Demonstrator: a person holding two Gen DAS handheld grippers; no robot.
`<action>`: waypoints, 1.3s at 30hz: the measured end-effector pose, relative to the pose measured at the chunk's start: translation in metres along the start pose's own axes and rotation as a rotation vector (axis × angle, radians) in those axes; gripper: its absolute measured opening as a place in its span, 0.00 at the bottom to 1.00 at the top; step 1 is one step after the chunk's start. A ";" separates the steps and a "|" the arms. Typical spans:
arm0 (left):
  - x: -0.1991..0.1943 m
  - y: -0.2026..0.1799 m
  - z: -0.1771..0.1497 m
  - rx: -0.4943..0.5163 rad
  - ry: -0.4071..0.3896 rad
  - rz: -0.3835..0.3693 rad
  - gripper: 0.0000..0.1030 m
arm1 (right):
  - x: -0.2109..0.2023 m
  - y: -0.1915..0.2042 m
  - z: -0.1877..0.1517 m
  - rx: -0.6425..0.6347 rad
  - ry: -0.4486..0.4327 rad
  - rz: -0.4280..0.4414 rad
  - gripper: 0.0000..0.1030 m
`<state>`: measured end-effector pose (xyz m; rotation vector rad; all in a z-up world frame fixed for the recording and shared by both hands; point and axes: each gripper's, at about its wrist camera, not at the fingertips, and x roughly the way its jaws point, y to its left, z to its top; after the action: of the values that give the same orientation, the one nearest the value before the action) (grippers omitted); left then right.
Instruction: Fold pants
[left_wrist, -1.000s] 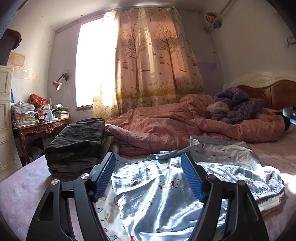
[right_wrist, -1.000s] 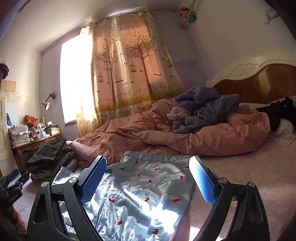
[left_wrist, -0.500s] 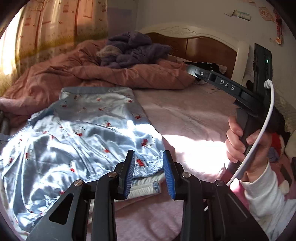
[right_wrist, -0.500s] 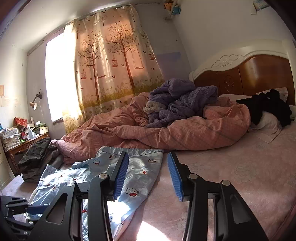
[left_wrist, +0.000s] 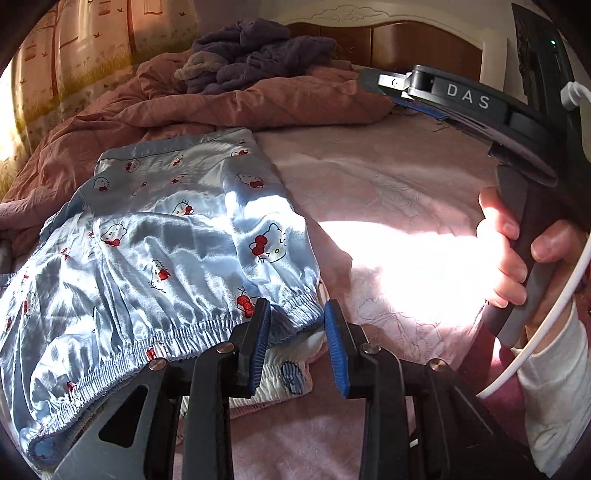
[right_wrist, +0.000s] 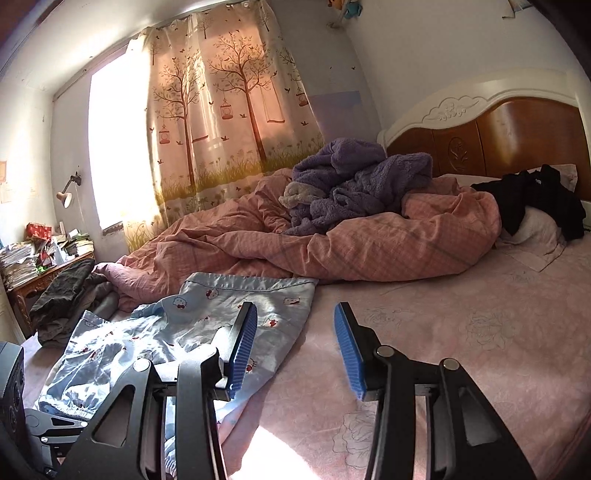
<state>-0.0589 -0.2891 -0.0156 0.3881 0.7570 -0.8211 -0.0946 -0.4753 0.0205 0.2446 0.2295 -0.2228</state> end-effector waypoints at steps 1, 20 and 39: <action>0.002 -0.001 0.000 0.004 0.005 0.005 0.30 | 0.001 0.000 -0.001 0.002 0.002 0.001 0.44; -0.021 0.011 -0.003 -0.060 -0.044 -0.038 0.12 | 0.096 -0.039 0.037 0.171 0.176 0.173 0.44; -0.008 0.030 -0.010 -0.116 -0.010 0.003 0.11 | 0.373 -0.063 0.021 0.444 0.561 0.192 0.29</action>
<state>-0.0439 -0.2601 -0.0161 0.2817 0.7910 -0.7724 0.2482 -0.6104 -0.0663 0.7688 0.7107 -0.0054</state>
